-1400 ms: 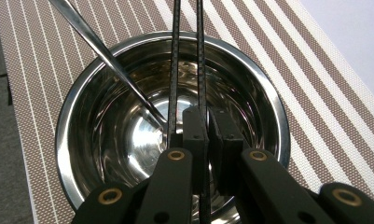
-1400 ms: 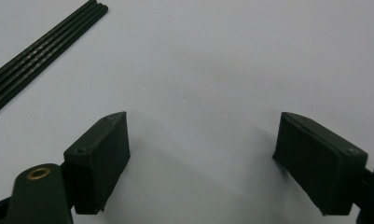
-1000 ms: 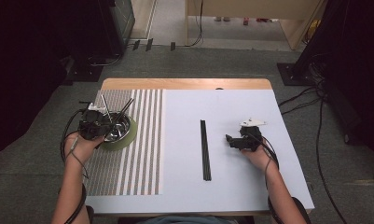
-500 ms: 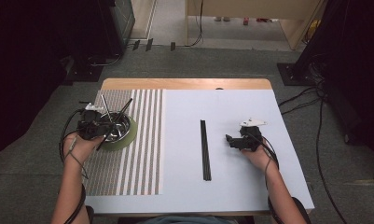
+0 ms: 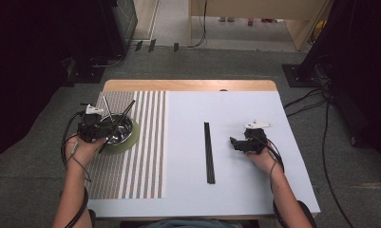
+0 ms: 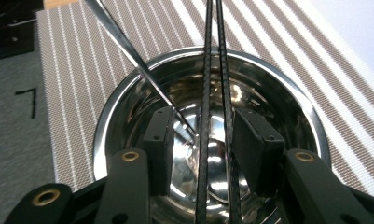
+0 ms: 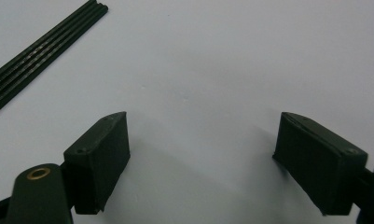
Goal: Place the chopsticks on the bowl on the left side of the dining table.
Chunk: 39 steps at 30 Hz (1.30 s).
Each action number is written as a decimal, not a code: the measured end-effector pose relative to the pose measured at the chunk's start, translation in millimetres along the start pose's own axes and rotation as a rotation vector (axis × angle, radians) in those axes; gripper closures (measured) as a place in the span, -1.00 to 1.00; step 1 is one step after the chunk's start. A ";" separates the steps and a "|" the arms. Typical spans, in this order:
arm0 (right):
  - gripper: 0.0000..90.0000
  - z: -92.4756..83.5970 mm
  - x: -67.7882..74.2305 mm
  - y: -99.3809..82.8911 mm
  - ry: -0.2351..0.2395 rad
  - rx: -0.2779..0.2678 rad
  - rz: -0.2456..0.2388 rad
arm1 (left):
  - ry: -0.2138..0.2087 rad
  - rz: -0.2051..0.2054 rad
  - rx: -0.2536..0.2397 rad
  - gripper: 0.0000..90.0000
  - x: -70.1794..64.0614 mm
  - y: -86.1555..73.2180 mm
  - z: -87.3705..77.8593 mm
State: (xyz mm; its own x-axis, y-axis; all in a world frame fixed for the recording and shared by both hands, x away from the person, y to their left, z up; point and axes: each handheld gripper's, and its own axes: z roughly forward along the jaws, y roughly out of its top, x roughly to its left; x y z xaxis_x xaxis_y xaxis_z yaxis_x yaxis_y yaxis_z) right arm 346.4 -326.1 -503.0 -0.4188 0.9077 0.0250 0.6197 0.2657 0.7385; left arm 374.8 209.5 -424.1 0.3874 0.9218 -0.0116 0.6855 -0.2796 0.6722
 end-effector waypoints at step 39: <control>-0.61 0.0 -0.1 0.0 0.000 0.001 -0.001 | -0.088 0.056 -0.002 0.42 1.9 -5.5 3.3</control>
State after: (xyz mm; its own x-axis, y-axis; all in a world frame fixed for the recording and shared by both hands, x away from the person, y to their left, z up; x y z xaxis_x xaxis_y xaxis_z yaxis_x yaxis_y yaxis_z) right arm 346.4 -326.3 -503.0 -0.4194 0.9075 0.0244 0.6199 0.2667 0.7380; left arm 373.8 211.9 -430.3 0.4775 0.8778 -0.0385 0.6599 -0.3294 0.6753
